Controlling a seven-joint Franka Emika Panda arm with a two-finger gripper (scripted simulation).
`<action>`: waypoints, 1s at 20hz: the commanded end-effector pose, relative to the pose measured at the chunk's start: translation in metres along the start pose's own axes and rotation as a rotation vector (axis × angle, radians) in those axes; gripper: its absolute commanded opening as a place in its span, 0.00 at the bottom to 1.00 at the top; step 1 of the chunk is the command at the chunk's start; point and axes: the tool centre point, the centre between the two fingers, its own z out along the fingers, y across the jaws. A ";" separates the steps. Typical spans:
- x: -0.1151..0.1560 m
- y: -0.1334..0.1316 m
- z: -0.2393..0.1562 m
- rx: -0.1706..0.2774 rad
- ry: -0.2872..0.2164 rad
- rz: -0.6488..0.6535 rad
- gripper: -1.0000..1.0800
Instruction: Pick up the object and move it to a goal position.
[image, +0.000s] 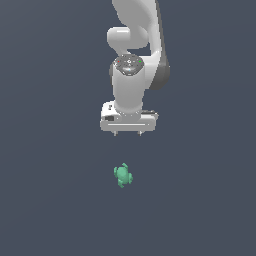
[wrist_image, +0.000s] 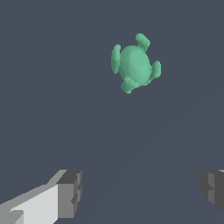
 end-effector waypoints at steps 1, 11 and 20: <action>0.000 0.000 0.000 0.000 0.000 0.000 0.96; 0.001 -0.022 -0.007 0.013 0.006 -0.057 0.96; 0.009 -0.020 -0.004 0.012 0.006 -0.080 0.96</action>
